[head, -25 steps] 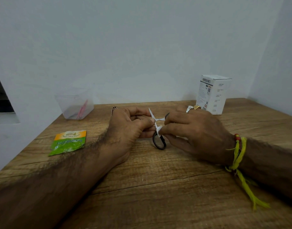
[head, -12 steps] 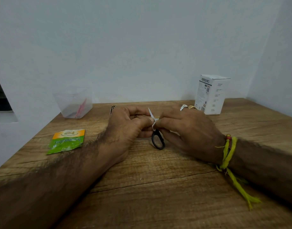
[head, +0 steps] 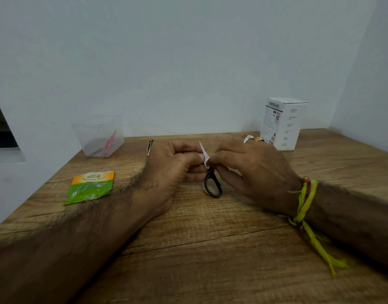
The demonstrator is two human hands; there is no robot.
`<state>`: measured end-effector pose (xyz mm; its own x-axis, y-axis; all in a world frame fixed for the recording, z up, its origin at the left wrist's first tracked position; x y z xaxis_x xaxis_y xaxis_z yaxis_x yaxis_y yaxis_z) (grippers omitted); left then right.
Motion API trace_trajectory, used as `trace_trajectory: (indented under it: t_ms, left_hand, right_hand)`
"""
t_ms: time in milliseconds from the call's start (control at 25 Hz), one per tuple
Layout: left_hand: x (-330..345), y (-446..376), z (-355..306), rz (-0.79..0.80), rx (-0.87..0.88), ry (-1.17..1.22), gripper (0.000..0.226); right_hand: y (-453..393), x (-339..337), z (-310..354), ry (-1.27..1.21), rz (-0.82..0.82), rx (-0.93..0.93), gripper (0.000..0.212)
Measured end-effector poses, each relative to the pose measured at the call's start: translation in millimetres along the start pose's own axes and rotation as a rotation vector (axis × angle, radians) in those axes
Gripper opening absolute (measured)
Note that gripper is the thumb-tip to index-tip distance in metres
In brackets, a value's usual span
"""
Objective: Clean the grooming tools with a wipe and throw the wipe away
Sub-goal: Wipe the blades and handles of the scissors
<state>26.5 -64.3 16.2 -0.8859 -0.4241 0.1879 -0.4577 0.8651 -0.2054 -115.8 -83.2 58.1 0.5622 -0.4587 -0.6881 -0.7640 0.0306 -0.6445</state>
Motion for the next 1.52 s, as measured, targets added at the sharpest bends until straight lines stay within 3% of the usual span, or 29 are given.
trace_trajectory:
  t_ms: [440, 640, 800, 1280, 1520]
  left_hand:
    - [-1, -1, 2, 0.006, 0.004, 0.016, 0.013]
    - [-2, -4, 5, -0.004, 0.001, 0.044, 0.014]
    - [-2, -3, 3, -0.012, 0.018, 0.043, 0.016]
    - [12, 4, -4, 0.130, 0.030, 0.001, 0.021]
    - [17, 8, -8, 0.214, 0.120, -0.132, 0.056]
  right_hand:
    - [3, 1, -6, -0.179, 0.038, 0.080, 0.009]
    - [10, -11, -35, -0.470, -0.175, 0.357, 0.007]
    - [16, -13, -46, -0.520, -0.263, 0.506, 0.008]
    - [16, 2, -51, -0.596, -0.107, 0.528, 0.009]
    - [16, 7, -47, -0.639, -0.049, 0.524, 0.007]
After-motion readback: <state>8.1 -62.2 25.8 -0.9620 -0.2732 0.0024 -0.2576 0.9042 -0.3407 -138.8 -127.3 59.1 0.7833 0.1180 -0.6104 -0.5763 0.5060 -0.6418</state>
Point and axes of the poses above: each hand's wrist, its own y-axis away from the middle knuckle, its own x-axis out of the palm, z = x × y, the point moved 8 cm from there along -y, towards the middle knuckle, and after that the axes turned 8 degrees about y, right-handed, at the moved point
